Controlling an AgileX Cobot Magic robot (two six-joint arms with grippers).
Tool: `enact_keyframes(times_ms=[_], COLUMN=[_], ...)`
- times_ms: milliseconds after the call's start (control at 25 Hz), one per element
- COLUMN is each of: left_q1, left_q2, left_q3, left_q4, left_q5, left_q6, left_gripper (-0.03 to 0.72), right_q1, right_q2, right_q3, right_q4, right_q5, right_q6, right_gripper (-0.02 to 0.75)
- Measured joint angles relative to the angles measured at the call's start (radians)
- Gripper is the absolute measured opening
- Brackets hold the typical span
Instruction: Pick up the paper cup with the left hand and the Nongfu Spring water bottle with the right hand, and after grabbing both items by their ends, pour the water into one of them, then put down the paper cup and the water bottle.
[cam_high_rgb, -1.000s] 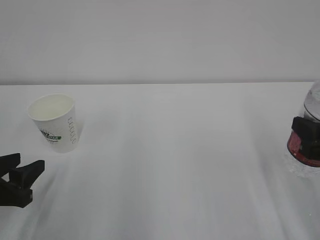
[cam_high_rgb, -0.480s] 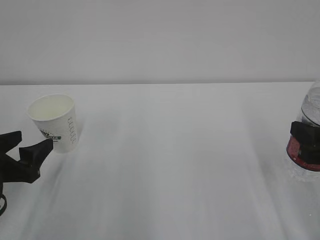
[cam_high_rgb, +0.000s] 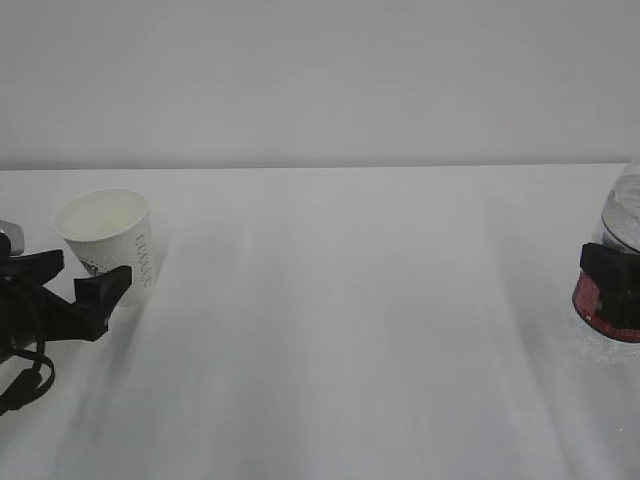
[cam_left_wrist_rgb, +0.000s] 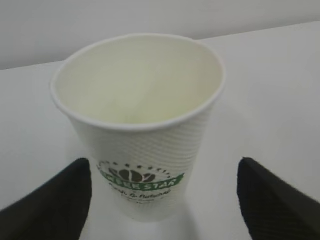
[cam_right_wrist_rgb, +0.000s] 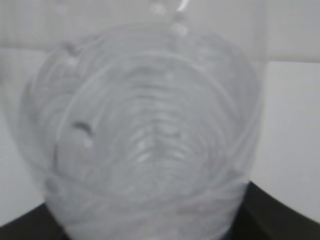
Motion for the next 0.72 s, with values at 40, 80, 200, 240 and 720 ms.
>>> enact_keyframes(times_ms=[40, 80, 200, 240, 720], left_q1=[0.000, 0.000, 0.000, 0.000, 0.000], left_q2=[0.009, 0.015, 0.018, 0.018, 0.116], left_q3=[-0.008, -0.017, -0.035, -0.039, -0.100], left_q4=[-0.002, -0.006, -0.025, -0.030, -0.034], left_q5=[0.000, 0.000, 0.000, 0.000, 0.000], left_q6=[0.000, 0.000, 0.000, 0.000, 0.000], left_gripper=[0.687, 0.687, 0.687, 0.687, 0.687], right_q1=[0.000, 0.000, 0.000, 0.000, 0.000], right_q2=[-0.002, -0.001, -0.001, -0.001, -0.001], right_q3=[0.000, 0.000, 0.000, 0.000, 0.000], right_q4=[0.000, 0.000, 0.000, 0.000, -0.004], right_q5=[0.000, 0.000, 0.000, 0.001, 0.001], right_q6=[0.000, 0.000, 0.000, 0.000, 0.000], right_gripper=[0.430, 0.430, 0.430, 0.430, 0.430])
